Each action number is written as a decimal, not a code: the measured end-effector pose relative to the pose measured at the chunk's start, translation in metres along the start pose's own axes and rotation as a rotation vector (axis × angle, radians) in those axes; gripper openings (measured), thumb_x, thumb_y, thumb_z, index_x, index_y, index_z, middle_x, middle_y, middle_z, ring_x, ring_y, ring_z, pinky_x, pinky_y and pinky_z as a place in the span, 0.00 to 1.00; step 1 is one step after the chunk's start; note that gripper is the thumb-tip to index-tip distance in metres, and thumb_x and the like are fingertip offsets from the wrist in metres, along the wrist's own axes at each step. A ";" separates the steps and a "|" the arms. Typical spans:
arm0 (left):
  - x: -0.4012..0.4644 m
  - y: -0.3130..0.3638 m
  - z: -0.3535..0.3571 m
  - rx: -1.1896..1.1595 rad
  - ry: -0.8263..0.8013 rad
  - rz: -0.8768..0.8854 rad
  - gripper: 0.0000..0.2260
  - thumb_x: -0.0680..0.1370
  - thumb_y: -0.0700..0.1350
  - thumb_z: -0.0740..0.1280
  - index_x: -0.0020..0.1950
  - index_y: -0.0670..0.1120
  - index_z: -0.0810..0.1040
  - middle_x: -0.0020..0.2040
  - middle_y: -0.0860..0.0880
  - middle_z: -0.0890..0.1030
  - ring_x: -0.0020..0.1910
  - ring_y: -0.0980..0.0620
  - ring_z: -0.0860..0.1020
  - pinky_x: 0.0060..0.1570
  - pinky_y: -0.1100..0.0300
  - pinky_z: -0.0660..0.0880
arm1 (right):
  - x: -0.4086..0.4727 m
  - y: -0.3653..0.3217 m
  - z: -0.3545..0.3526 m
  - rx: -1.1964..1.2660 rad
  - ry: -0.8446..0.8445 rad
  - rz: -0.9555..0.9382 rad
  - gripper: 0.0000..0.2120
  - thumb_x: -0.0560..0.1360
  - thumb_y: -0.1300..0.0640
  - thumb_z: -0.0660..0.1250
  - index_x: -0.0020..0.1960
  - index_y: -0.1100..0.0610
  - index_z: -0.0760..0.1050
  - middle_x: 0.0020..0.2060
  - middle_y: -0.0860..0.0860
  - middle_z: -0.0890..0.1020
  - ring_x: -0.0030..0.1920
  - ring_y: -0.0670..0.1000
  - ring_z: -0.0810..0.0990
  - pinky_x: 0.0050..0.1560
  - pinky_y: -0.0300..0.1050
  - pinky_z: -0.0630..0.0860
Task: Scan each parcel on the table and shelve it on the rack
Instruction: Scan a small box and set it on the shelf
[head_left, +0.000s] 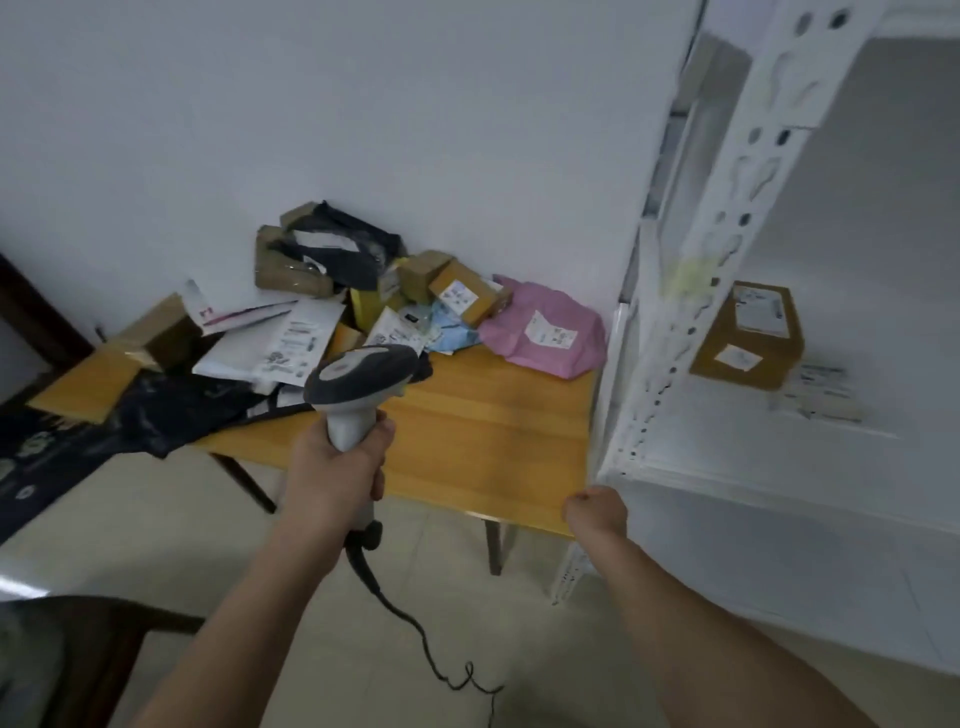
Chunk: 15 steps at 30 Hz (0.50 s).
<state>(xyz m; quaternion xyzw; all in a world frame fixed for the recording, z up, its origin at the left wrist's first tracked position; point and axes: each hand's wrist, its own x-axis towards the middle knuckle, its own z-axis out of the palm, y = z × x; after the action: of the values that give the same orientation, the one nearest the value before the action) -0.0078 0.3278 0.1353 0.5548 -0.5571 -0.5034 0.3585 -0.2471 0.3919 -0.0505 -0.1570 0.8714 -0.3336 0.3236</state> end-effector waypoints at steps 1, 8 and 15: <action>0.008 0.001 -0.018 -0.006 0.021 -0.001 0.09 0.79 0.44 0.68 0.41 0.44 0.73 0.30 0.47 0.72 0.24 0.53 0.70 0.28 0.58 0.69 | -0.009 -0.016 0.017 0.006 -0.043 -0.017 0.13 0.75 0.65 0.61 0.32 0.58 0.67 0.32 0.54 0.73 0.32 0.51 0.71 0.32 0.43 0.68; 0.057 0.007 -0.072 -0.035 0.085 0.012 0.06 0.80 0.47 0.67 0.49 0.45 0.77 0.38 0.46 0.82 0.26 0.53 0.75 0.27 0.62 0.72 | -0.022 -0.105 0.083 0.174 -0.185 -0.095 0.12 0.76 0.69 0.56 0.38 0.60 0.73 0.37 0.54 0.80 0.34 0.48 0.77 0.33 0.38 0.76; 0.136 0.012 -0.040 -0.124 0.031 -0.043 0.07 0.79 0.46 0.68 0.45 0.45 0.75 0.34 0.46 0.79 0.22 0.55 0.77 0.24 0.65 0.76 | 0.046 -0.171 0.107 0.142 -0.204 -0.124 0.12 0.76 0.68 0.56 0.41 0.56 0.74 0.43 0.55 0.82 0.37 0.49 0.79 0.35 0.39 0.75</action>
<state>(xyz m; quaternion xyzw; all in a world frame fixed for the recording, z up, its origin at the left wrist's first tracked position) 0.0096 0.1864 0.1349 0.5510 -0.5074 -0.5357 0.3898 -0.1997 0.1934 -0.0156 -0.2205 0.7967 -0.3961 0.3996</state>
